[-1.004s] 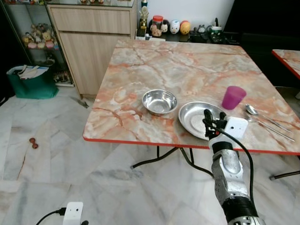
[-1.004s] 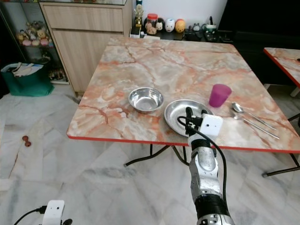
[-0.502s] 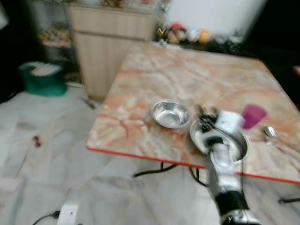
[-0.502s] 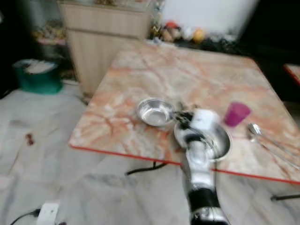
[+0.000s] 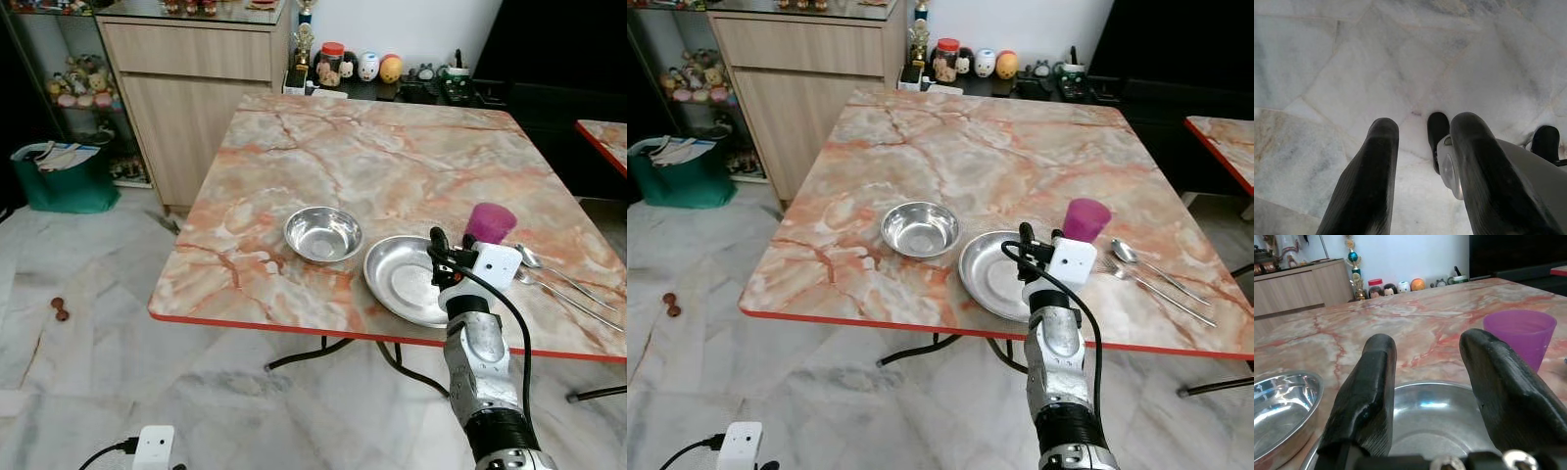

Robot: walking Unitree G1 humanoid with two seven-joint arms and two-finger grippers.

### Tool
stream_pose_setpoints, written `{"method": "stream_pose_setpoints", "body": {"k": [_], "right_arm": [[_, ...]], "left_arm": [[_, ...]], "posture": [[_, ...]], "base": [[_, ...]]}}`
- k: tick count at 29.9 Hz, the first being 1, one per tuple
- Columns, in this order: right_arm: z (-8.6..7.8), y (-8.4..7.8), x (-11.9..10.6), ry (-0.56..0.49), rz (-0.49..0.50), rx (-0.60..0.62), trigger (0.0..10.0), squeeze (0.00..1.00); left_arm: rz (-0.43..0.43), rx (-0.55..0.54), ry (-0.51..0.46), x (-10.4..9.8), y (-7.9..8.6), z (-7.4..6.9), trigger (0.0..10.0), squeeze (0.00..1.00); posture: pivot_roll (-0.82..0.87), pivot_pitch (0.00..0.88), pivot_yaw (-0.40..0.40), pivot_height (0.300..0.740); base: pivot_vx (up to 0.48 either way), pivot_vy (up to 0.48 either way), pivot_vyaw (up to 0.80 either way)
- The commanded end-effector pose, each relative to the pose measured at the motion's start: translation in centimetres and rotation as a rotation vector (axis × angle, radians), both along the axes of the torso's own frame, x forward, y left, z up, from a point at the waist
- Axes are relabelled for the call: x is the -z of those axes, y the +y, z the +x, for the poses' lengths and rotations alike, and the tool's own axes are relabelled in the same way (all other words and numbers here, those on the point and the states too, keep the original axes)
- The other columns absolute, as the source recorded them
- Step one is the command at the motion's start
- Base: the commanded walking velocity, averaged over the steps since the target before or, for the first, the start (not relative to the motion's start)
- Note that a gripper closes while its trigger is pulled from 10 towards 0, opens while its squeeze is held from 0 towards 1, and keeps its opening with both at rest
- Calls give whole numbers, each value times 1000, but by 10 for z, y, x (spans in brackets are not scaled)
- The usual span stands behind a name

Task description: Setting the table

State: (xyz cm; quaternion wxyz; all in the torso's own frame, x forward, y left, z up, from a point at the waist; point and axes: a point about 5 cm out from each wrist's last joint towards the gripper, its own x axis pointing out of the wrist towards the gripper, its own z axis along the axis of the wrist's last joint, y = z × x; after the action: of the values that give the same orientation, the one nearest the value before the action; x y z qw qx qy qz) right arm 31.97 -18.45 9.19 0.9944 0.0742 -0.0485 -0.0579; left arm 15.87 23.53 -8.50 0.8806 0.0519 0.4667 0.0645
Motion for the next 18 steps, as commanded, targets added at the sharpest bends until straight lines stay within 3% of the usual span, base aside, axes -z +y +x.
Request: {"method": "stream_pose_setpoints", "body": {"k": [1,9,18], "right_arm": [[-1,-5,-3,-10,11,23,10000,0],[1,-9,-5,-15,30,39,10000,0],[1,-9,-1,7,46,36,10000,0]], "left_arm": [[-5,4,-5,0,-3,1,10000,0],[-3,-2,-3,-1,-1,2,10000,0],[-2,7,0,0,-5,2,10000,0]], "posture": [[-42,0,-67,740],[-48,0,-64,740],[-45,0,-65,740]], "base": [[0,0,0],[0,0,0],[0,0,-758]]}}
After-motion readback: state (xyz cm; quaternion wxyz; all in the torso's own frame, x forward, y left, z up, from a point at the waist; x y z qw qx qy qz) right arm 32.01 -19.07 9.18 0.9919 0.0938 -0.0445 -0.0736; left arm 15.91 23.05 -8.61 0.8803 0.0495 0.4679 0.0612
